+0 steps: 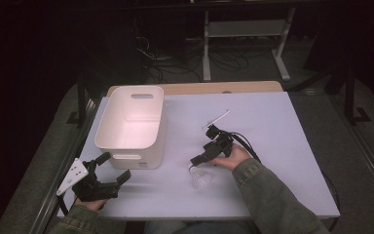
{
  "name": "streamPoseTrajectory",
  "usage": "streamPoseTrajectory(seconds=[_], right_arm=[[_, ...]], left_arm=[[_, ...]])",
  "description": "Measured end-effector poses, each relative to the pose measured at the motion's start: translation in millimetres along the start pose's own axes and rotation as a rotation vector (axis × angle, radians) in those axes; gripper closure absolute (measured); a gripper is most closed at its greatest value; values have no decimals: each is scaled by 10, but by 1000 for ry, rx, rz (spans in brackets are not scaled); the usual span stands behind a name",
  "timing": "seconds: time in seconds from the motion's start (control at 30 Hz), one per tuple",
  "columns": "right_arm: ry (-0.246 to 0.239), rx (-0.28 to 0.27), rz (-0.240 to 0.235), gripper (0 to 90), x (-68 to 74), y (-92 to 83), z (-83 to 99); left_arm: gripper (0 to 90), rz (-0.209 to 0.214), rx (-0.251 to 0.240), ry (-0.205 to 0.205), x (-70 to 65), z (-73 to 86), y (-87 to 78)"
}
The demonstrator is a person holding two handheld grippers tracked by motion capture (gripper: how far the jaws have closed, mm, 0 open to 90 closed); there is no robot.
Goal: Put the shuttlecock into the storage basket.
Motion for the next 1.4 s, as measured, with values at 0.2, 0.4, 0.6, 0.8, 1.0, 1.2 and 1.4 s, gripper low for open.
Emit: streamPoseTrajectory(seconds=[0.2,0.4,0.6,0.8,1.0,1.2,1.4], right_arm=[[52,22,-65,125,29,29,22],[72,47,-71,162,-9,87,51],[83,71,-72,226,-1,150,59],[85,89,-70,284,19,214,44],[89,87,-73,382,25,256,32],[103,91,-91,432,30,263,43],[130,113,-78,469,22,289,71]], left_arm=[[0,1,-1,1,-1,0,0],[0,2,-1,1,-1,0,0],[0,1,0,4,0,1,0],[0,2,-3,-2,-2,-3,-2],[0,1,1,-5,-6,-2,-4],[0,1,0,-5,-7,-3,-3],[0,1,0,-4,-7,-3,-4]])
Point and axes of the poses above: each handheld gripper's, and its own axes: y roughly forward along the jaws, z roughly out of its underside, x roughly to its left, the point moved 9 cm from there along y, roughly forward along the jaws, and after that the axes turned 12 degrees about -z, right-handed, at the moved point
